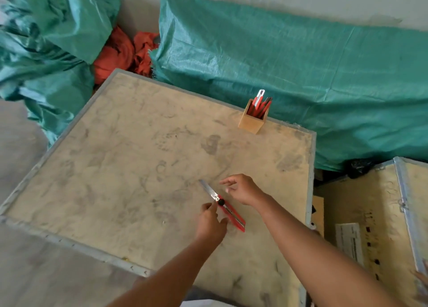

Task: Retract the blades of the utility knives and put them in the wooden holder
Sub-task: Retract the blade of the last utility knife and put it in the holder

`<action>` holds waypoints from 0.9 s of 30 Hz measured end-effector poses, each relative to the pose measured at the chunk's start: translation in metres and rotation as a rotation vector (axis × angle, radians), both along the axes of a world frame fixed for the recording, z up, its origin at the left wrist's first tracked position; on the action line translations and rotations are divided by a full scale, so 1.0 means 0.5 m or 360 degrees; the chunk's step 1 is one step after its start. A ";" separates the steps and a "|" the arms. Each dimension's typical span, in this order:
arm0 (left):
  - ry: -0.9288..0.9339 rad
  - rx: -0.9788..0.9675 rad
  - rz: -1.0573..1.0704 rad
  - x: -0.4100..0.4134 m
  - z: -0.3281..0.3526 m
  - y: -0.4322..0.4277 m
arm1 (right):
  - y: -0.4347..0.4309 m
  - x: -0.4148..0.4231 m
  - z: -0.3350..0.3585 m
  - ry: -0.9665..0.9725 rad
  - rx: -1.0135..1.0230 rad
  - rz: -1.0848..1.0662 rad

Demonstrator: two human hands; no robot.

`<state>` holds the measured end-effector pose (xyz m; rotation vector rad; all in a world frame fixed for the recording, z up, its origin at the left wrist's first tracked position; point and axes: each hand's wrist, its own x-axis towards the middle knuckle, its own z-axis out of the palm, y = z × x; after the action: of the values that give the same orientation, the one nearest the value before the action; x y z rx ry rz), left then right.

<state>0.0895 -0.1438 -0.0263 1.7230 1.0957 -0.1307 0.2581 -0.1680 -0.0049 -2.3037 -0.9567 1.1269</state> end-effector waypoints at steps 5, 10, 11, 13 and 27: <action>-0.0028 -0.0124 0.0030 0.017 -0.014 -0.045 | -0.015 -0.031 -0.032 0.0007 -0.0087 0.0188; -0.0025 -0.0123 0.0183 0.026 -0.033 -0.054 | -0.030 -0.039 -0.049 -0.0118 -0.0053 0.0229; -0.0051 -0.0130 0.0240 0.025 -0.040 -0.053 | -0.032 -0.041 -0.051 -0.0099 -0.0037 0.0216; -0.0139 -0.0205 0.0337 0.020 -0.047 -0.054 | -0.040 -0.044 -0.050 -0.0037 -0.0011 0.0177; -0.0452 -0.0586 0.0218 -0.043 0.085 0.008 | -0.079 -0.048 0.033 0.0308 0.0415 -0.0412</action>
<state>0.0682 -0.1399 0.0163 1.2889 0.9103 0.0001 0.2342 -0.2076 0.0114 -1.9999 -0.6662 1.0271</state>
